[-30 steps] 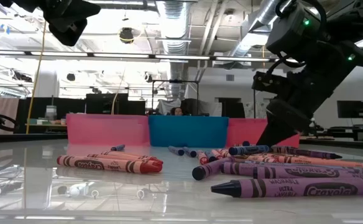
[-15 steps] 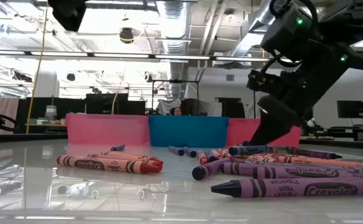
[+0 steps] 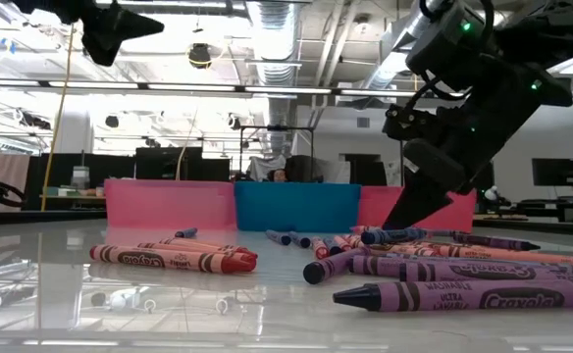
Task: Sort crayons
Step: Put the pink crayon into the pink bin
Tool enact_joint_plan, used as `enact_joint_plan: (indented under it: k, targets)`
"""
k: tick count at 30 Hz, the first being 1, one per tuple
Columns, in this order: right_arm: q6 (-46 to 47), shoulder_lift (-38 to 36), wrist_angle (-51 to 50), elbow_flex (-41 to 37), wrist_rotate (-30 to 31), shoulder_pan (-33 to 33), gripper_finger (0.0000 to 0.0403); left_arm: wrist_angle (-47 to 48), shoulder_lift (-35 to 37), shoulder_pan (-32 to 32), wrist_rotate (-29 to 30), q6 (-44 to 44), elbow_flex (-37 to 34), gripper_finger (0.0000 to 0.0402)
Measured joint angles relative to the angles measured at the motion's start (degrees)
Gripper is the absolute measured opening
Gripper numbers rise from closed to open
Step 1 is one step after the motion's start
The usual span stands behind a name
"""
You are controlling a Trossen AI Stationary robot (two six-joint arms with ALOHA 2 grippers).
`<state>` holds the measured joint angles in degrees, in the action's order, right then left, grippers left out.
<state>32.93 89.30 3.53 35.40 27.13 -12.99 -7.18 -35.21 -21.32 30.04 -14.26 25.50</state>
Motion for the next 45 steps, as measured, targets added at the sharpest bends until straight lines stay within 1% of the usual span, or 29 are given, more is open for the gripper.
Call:
enact_joint_plan:
  k: [4, 8, 11, 17, 22, 24, 32, 36, 39, 43, 45]
  targets:
    - [-1.7, 0.0, 2.5, 0.0, -1.7, 0.1, 0.0002, 2.0, 0.1, 3.1, -2.9, 0.0, 0.0, 0.0204]
    - [-2.8, -0.1, 5.3, 0.1, -2.1, 0.1, 0.0002, 3.6, 0.0, 4.7, -3.2, -0.1, 0.0, 0.0204]
    - [-3.0, -0.1, 8.2, 0.1, -3.9, 0.1, 0.0002, 4.0, 0.0, 4.9, -2.8, -0.1, 0.0, 0.0204]
    - [-3.5, -0.1, 17.4, 0.1, -5.6, 0.4, 0.0002, 3.9, 0.0, 4.8, -2.8, -2.1, 0.0, 0.0204]
    - [-8.3, -0.1, 27.8, 0.9, -6.3, 1.5, 0.0002, 3.9, 0.0, 4.8, -2.9, -5.3, 0.0, 0.0204]
    - [-10.9, -0.1, 28.6, 2.9, -6.3, 2.3, 0.0002, 3.9, 0.0, 4.8, -3.0, -6.6, 0.0, 0.0204]
    - [-25.2, 0.0, 26.5, 12.7, -6.3, 7.0, 0.0002, 3.5, 0.0, 4.8, -3.0, -8.6, 0.0, 0.0204]
    - [-27.8, 0.5, 25.9, 16.0, -6.3, 10.4, 0.0002, 3.5, 0.0, 4.8, -2.9, -10.6, 0.0, 0.0204]
    - [-28.5, 2.9, 25.7, 18.5, -6.3, 12.4, 0.0002, 3.6, 0.0, 4.3, -2.9, -11.0, 0.0, 0.0204]
    - [-29.8, 9.1, 25.3, 24.0, -8.8, 14.3, 0.0002, 3.5, 0.0, 3.5, -2.8, -10.6, 0.0, 0.0204]
    - [-31.0, 12.5, 25.4, 27.9, -9.9, 15.1, 0.0004, 3.5, 0.0, 3.2, -2.6, -10.6, 0.0, 0.0204]
